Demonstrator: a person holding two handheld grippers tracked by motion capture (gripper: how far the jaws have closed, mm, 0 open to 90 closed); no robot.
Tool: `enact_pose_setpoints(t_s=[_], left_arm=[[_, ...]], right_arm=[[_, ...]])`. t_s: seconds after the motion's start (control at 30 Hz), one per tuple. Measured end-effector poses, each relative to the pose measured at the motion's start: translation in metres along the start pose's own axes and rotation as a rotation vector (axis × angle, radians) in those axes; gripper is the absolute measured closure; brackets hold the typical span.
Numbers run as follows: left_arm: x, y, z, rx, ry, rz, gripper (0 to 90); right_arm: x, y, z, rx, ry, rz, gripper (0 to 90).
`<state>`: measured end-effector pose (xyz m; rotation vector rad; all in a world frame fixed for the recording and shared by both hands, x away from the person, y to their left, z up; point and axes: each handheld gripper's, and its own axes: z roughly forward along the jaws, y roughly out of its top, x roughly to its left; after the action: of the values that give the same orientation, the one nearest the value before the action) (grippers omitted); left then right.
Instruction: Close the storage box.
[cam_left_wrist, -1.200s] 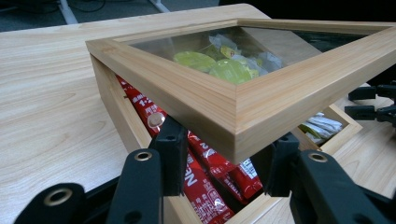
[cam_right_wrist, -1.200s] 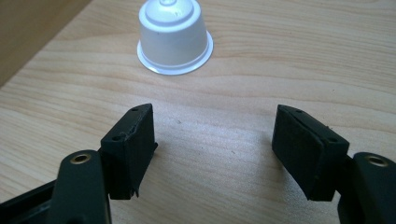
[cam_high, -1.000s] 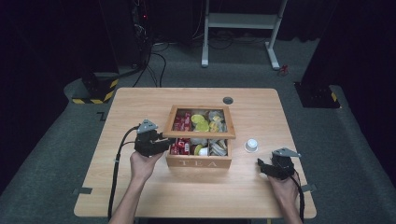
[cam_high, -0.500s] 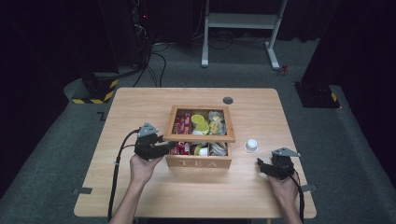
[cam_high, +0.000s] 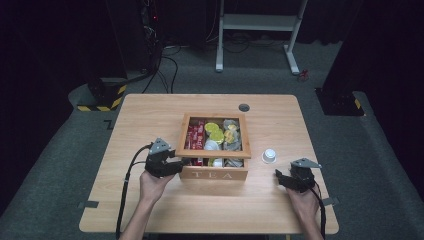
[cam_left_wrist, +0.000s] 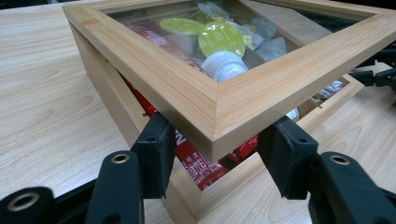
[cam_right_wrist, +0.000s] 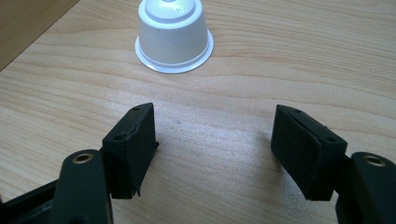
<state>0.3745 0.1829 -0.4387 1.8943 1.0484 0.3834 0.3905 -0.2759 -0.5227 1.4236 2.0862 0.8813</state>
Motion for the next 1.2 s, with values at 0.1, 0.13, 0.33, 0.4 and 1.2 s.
enact_pose_setpoints(t_s=[0.1, 0.13, 0.33, 0.4, 1.2], left_arm=[[-0.001, -0.002, 0.001, 0.000, 0.005, 0.001, 47.2], [-0.001, -0.003, 0.001, -0.003, 0.006, 0.000, 47.2], [-0.002, -0.008, 0.003, -0.008, 0.005, 0.006, 45.7], [-0.002, -0.009, 0.004, -0.003, 0.015, 0.022, 44.9], [-0.006, -0.021, 0.009, 0.010, 0.034, 0.046, 38.1]], right_arm=[[0.000, 0.000, 0.000, 0.000, 0.001, 0.000, 31.1], [0.000, 0.000, 0.000, -0.001, 0.000, -0.002, 31.1], [0.000, 0.000, 0.000, 0.000, 0.001, -0.001, 31.1], [0.000, 0.000, 0.000, 0.000, 0.001, -0.001, 31.1], [0.000, 0.000, 0.000, 0.000, 0.002, -0.001, 31.0]])
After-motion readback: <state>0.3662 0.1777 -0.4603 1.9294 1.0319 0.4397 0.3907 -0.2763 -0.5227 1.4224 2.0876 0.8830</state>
